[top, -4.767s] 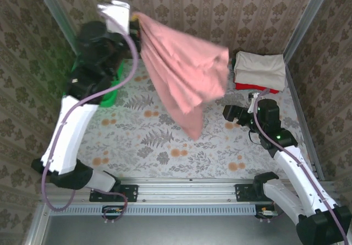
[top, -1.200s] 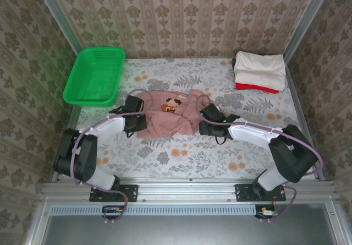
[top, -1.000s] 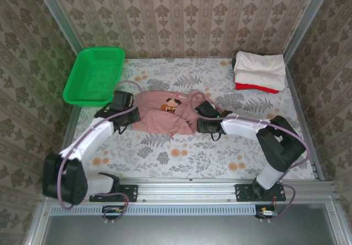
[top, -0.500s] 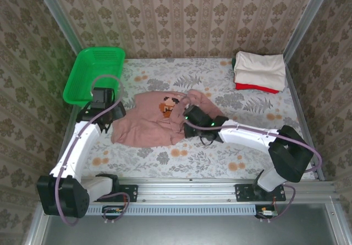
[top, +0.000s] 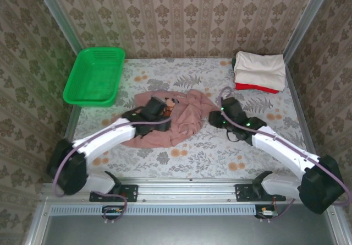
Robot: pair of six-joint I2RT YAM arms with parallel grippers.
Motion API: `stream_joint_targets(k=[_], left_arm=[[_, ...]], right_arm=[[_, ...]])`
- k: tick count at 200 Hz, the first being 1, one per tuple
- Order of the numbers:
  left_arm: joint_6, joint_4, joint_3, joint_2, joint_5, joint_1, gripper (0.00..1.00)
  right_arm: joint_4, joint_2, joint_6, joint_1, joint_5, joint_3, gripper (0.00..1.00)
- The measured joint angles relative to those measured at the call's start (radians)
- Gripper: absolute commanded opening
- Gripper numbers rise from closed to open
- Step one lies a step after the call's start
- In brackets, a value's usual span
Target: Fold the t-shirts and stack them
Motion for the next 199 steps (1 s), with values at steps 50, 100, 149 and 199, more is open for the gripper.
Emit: stream_joint_targets(k=[50, 100, 149, 199], left_arm=[[0.054, 0.048, 0.344, 0.409, -0.071, -0.186, 0.8], [0.066, 0.02, 0.361, 0.532, -0.108, -0.179, 0.04], [0.051, -0.013, -0.004, 0.182, -0.139, -0.106, 0.08], [0.032, -0.011, -0.213, -0.095, -0.089, 0.083, 0.13]], right_arm=[[-0.015, -0.05, 0.0, -0.258, -0.056, -0.092, 0.45], [0.005, -0.049, -0.003, -0.308, -0.142, -0.12, 0.45], [0.04, 0.145, 0.0, -0.21, -0.167, -0.053, 0.44], [0.109, 0.438, 0.033, 0.031, -0.158, 0.158, 0.43]])
